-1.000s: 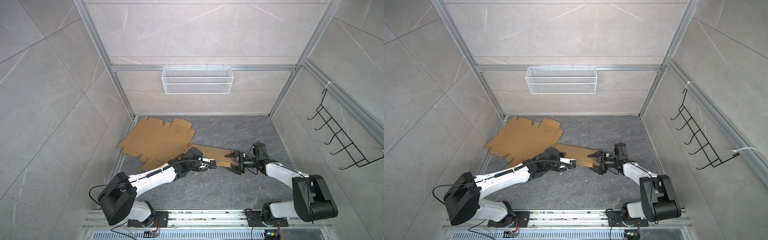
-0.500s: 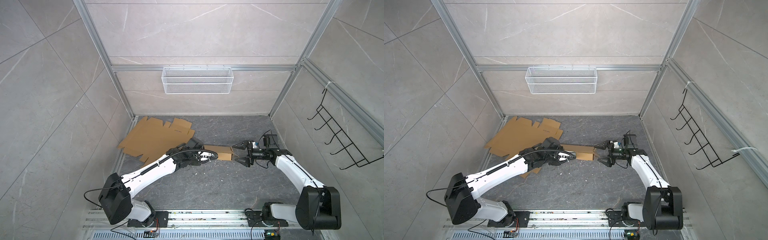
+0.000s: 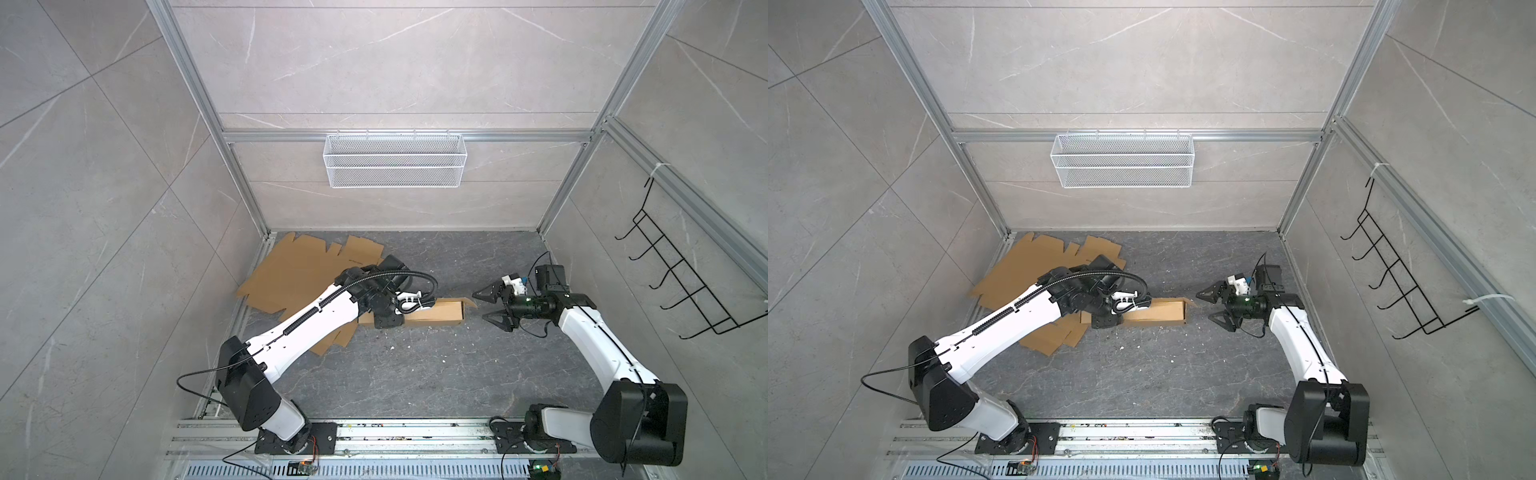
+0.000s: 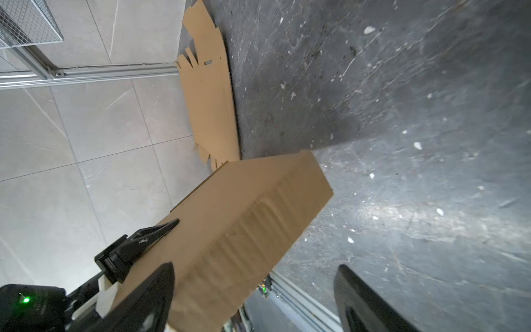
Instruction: Fold the paper box
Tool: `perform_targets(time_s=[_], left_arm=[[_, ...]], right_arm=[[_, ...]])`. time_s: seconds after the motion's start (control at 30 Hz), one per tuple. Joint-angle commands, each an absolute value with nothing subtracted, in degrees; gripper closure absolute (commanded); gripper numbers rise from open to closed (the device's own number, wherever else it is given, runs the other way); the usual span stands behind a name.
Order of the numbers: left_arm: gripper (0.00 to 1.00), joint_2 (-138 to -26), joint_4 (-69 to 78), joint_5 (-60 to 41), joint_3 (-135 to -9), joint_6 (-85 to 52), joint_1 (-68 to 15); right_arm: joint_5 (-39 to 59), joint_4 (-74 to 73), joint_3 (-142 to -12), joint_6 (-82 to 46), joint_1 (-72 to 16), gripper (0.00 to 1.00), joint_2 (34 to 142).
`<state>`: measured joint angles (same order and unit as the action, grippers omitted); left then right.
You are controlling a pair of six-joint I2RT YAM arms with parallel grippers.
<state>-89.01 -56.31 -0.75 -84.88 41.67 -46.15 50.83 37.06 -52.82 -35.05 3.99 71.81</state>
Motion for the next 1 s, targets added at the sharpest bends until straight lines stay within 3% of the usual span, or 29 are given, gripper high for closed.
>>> perform_targets(time_s=[0.0, 0.27, 0.57, 0.97], left_arm=[[0.53, -90.4, -61.9, -5.3, -88.2, 39.5, -44.9], [0.54, -96.0, -64.6, -8.5, -90.8, 38.8, -42.6], [0.52, -100.6, -66.7, -9.7, -93.8, 39.6, -41.2], [0.51, -106.3, -68.9, -9.9, -98.7, 39.9, -41.2]], right_arm=[[47.0, 41.1, -52.7, -27.4, 4.4, 0.11, 68.1], [44.3, 39.8, -47.7, -23.9, 4.4, 0.11, 60.9], [47.7, 22.9, -36.5, -28.8, 3.4, 0.14, 49.4], [41.8, 15.4, -43.3, -28.1, -8.9, 0.16, 64.1]])
